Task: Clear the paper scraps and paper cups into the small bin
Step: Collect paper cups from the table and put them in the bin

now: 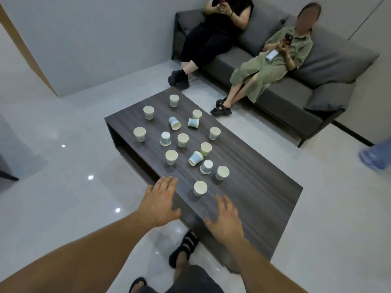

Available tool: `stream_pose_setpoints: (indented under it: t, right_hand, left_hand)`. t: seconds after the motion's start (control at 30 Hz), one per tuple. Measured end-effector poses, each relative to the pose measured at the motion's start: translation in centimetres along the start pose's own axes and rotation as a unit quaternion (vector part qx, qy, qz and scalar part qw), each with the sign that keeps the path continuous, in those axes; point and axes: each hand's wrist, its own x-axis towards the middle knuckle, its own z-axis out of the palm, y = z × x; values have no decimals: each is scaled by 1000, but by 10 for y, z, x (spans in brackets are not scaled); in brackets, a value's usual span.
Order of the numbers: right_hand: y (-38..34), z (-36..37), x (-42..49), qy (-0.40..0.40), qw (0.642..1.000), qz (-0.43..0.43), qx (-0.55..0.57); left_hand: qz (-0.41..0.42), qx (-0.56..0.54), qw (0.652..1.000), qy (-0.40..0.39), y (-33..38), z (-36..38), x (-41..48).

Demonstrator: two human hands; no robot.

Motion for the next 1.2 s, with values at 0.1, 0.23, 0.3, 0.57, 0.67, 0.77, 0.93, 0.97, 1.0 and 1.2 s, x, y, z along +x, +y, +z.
stream_pose_setpoints:
  t: [0.1,0.23,0.3,0.57,0.67,0.77,0.93,0.97,1.0,1.2]
  right_hand:
    - [-1,-1,57,-27,1000,-14,2]
    - [1,4,132,-59,997,-48,-4]
    - [6,12,166,-78,995,-60,-15]
    - [29,94,262,-151,987,-49,-18]
    - [31,122,276,-161,985,-63,-13]
    - [29,133,287,-141,987,-53,60]
    - [27,115,296,-146,924,41,352]
    - [28,109,297,-157,910,34,382]
    - [31,103,299,-166,900,24,403]
    - [60,67,332,47,957,-17,285]
  left_hand:
    - [-16,-3,999,-35,-3,10,36]
    - [-52,-18,996,-76,-9,24,88]
    - [-58,-21,994,-95,-11,35,116]
    - [-73,-95,984,-133,-14,123,197]
    - [-80,-129,977,-152,-20,156,213]
    - [-94,-168,970,-152,-26,177,225]
    - [-55,-222,962,-148,-17,182,257]
    - [-42,-232,960,-153,-12,180,265]
    - [-29,-239,957,-160,-8,177,273]
    - [-49,-250,957,-142,4,161,314]
